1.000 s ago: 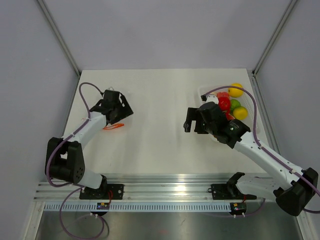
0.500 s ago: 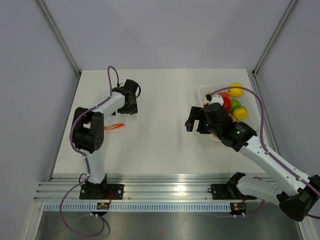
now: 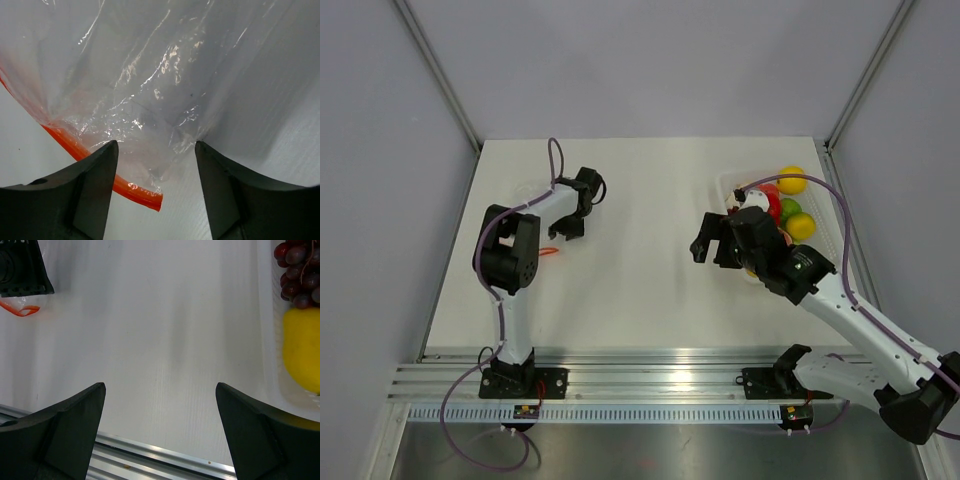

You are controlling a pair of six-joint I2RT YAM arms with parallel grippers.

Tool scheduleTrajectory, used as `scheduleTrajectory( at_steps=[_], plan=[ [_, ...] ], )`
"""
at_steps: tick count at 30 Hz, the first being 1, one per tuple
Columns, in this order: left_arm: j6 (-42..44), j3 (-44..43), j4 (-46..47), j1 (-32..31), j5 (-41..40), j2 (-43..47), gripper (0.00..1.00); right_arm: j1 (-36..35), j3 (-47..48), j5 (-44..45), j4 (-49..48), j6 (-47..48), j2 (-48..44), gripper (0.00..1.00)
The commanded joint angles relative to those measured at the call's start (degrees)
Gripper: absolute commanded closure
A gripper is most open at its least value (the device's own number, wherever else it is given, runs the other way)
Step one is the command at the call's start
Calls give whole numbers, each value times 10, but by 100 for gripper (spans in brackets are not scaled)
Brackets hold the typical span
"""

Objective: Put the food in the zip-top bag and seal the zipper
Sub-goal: Pick up the zipper food storage bag at the center of the board.

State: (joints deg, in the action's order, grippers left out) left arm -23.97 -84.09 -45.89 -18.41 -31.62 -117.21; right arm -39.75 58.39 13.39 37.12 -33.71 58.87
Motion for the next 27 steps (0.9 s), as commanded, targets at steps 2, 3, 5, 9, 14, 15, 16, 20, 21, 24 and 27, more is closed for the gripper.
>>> scheduleTrajectory(
  at_steps=[2, 3, 5, 9, 14, 15, 16, 20, 21, 24, 27],
  plan=[
    [0, -11, -8, -3, -22, -2, 68, -7, -7, 0, -9, -13, -18, 0],
    [-3, -18, -11, -3, -22, 0, 82, -7, -8, -1, -9, -14, -19, 1],
    [-9, -24, -26, -3, -9, 14, 100, -8, -13, -6, -11, -19, -20, 1],
    [-35, -23, -24, -4, 160, 86, 100, -9, -22, -11, -21, -22, -24, 0],
    [-95, 12, 12, -13, 313, 182, 100, -13, -34, -17, -32, -28, -24, 0],
    [-114, 16, 21, -14, 361, 207, 100, -14, -35, -20, -35, -29, -26, 1],
    [-128, 20, 24, -14, 372, 217, 100, -16, -38, -24, -42, -33, -26, 1],
    [-200, 45, 47, -20, 435, 264, 100, -23, -54, -41, -75, -45, -24, 0],
    [-237, 61, 60, -21, 458, 272, 100, -27, -57, -43, -85, -49, -23, 1],
    [-300, 80, 70, -30, 483, 305, 100, -46, -68, -41, -127, -52, -12, 1],
    [-345, 73, 56, -52, 472, 336, 100, -80, -66, -17, -157, -42, 8, 0]
  ],
)
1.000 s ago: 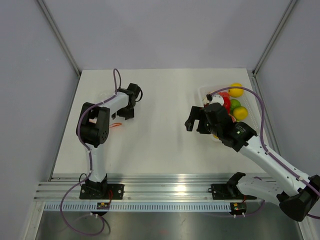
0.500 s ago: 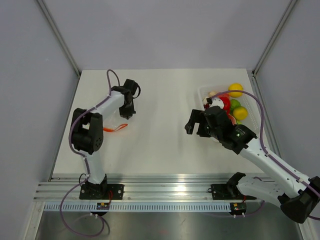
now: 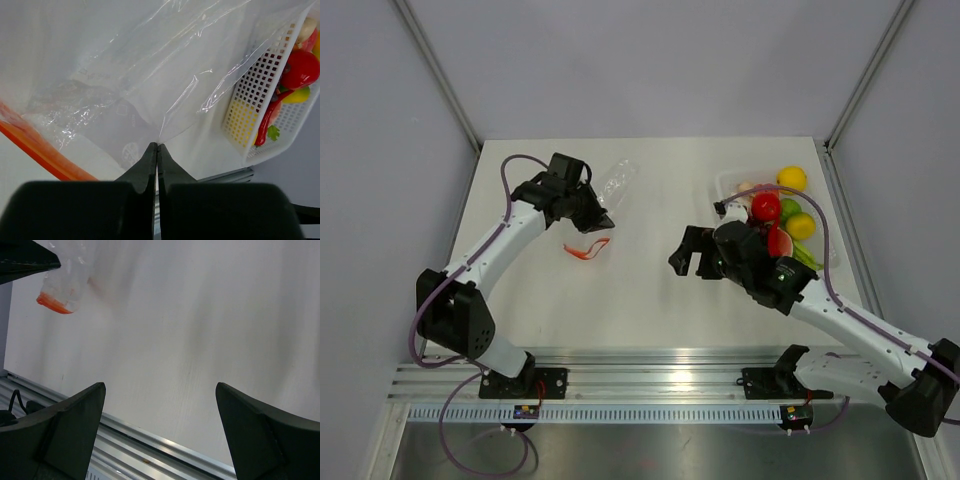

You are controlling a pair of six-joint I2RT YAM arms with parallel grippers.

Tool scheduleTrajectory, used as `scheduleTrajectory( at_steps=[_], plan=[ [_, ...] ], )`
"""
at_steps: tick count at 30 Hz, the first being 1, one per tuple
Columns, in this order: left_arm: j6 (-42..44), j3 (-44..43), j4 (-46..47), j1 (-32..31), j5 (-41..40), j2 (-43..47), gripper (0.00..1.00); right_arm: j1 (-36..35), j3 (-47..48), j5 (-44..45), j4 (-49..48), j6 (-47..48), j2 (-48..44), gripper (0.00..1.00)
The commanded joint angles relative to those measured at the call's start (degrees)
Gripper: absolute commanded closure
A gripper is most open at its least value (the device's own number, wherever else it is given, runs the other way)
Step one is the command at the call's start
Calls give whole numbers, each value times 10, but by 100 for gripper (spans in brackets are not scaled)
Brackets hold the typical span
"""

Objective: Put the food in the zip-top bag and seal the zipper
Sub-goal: Pick up the zipper food storage bag at the center of the board.

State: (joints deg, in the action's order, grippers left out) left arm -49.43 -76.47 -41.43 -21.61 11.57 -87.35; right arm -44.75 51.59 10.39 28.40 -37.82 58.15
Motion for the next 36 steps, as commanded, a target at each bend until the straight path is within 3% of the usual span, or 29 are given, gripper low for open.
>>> scheduleTrajectory(
  at_steps=[1, 10, 19, 25, 29, 32, 33, 36],
  plan=[
    [-101, -11, 3, -28, 35, 45, 100, -44, 3, 26, -90, 5, 20, 0],
    [-167, -83, -47, -87, -2, 97, 100, -173, -9, 121, -242, 86, 81, 1],
    [-166, -87, -43, -90, 13, 114, 100, -201, 11, 183, -302, 100, 161, 0],
    [-156, -90, -46, -90, 12, 125, 100, -201, 24, 223, -287, 108, 166, 7],
    [-148, -93, -48, -90, 15, 128, 100, -202, 30, 245, -270, 126, 176, 22],
    [-139, -90, -52, -90, 14, 131, 100, -201, 38, 255, -271, 141, 177, 41],
    [-135, -89, -51, -89, 12, 133, 100, -202, 40, 254, -272, 145, 177, 61],
    [-104, -82, -31, -89, 10, 132, 100, -201, 61, 237, -254, 154, 175, 100]
  ],
)
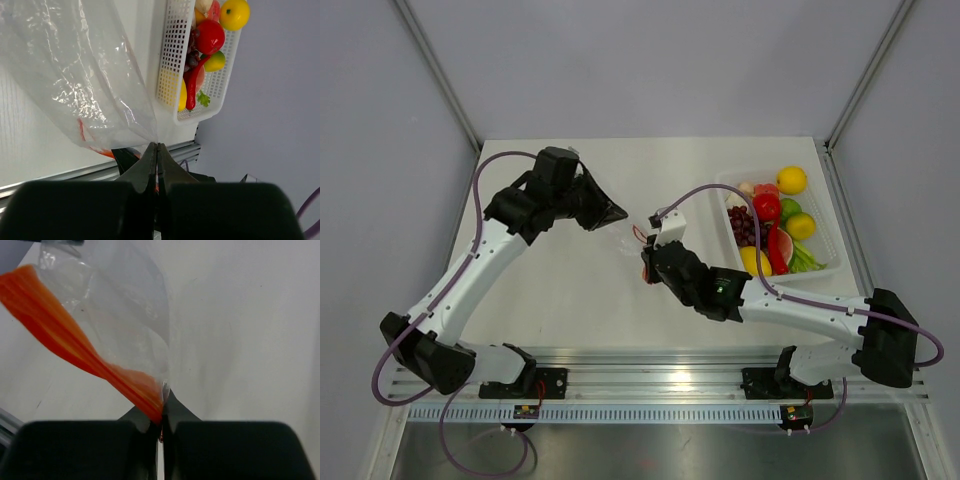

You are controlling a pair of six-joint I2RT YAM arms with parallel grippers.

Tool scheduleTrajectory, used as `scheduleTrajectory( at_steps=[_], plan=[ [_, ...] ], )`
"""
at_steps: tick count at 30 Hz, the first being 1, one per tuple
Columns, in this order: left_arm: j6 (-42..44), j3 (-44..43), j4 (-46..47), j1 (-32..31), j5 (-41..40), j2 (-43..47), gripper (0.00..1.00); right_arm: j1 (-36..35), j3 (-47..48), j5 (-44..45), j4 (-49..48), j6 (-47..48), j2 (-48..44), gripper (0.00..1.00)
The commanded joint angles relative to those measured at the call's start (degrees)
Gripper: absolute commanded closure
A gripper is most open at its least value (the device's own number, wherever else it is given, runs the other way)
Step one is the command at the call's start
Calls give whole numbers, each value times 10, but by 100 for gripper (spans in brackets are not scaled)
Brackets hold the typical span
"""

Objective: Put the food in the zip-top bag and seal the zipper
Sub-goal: Pick up the zipper food storage bag at the center of the board.

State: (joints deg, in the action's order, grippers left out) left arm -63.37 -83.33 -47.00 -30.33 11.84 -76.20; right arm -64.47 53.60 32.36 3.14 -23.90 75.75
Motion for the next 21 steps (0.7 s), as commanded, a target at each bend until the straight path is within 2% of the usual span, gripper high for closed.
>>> scheduleTrajectory(
  at_steps=[1, 4, 5, 6, 9, 11, 15, 17, 21],
  plan=[
    [73, -14, 47, -2, 9, 19, 99, -4, 48, 11, 7, 16, 0, 100],
    [133, -42, 26, 0, -14, -7, 76, -5, 87, -5, 67, -1, 4, 100],
    [176, -68, 3, 0, -37, -15, 68, -2, 100, -9, 88, -11, 11, 100],
    [192, -80, -11, 0, -51, -19, 35, -1, 113, -22, 130, -19, 15, 100],
    [246, -100, -26, 0, -94, -11, 4, 19, 157, -71, 191, -54, 30, 100],
    [279, -86, 1, 0, -117, 32, 4, 42, 171, -121, 222, -83, 35, 100],
    [313, 8, 46, 0, -141, 112, 18, 77, 214, -194, 264, -140, 43, 100],
    [323, 43, 62, 0, -121, 146, 20, 97, 232, -234, 290, -166, 55, 100],
    [358, 157, 125, -12, -11, 206, 23, 112, 281, -271, 319, -185, 82, 100]
  ],
)
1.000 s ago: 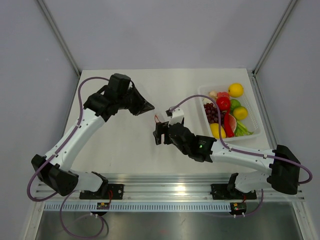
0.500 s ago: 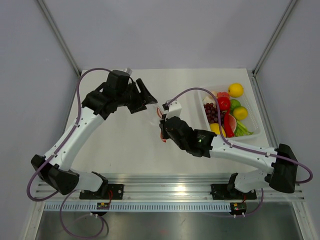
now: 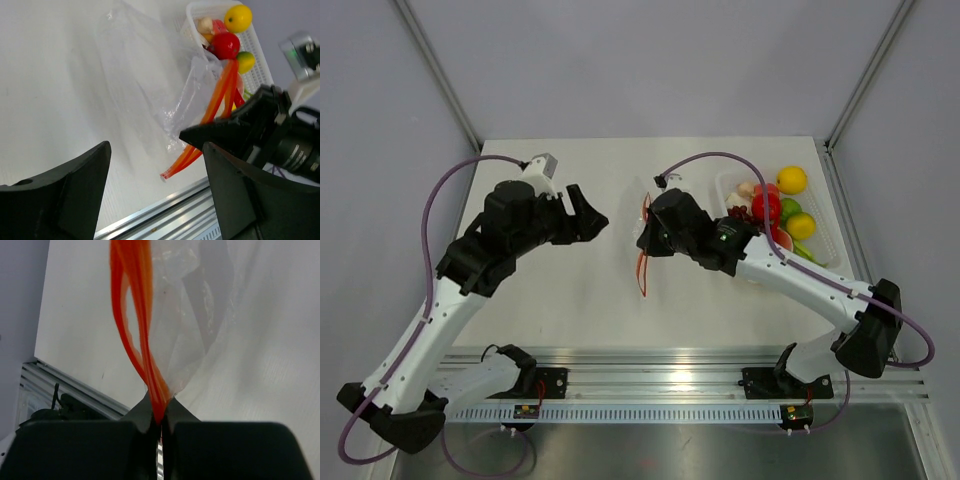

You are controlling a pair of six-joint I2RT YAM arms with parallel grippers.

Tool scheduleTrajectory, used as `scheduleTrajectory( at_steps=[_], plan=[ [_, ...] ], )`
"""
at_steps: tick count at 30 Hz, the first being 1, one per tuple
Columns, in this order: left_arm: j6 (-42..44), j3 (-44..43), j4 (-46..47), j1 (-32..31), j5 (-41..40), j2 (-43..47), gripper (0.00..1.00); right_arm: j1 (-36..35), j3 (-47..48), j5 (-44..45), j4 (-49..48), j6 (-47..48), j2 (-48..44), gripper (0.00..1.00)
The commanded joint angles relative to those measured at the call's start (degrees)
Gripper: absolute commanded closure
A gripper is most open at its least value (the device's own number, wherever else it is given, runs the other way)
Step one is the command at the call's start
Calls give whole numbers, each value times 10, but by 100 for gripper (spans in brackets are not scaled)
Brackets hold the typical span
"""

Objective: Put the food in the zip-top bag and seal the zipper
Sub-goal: Pick up the zipper food storage bag at the center of the board.

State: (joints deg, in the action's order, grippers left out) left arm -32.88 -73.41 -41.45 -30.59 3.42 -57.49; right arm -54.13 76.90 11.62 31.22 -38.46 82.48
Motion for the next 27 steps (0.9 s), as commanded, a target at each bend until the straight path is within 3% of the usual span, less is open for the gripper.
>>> scheduleTrajectory(
  at_steps=[1, 6, 8, 12, 18, 27],
  plan=[
    [58, 65, 66, -13, 81, 21, 20, 11, 55, -69, 45, -50, 18, 100],
    [82, 93, 53, -79, 75, 9, 19, 37, 76, -109, 60, -76, 28, 100],
    [78, 99, 52, -113, 35, 3, 27, 43, 78, -114, 60, -85, 28, 100],
    [68, 99, 61, -126, 27, -14, 37, 47, 77, -114, 62, -90, 24, 100],
    [77, 81, 53, -168, -18, -48, 37, 51, 76, -114, 60, -96, 24, 100],
    [78, 70, 50, -179, -86, -85, 52, 54, 69, -140, 52, -103, 17, 100]
  ],
)
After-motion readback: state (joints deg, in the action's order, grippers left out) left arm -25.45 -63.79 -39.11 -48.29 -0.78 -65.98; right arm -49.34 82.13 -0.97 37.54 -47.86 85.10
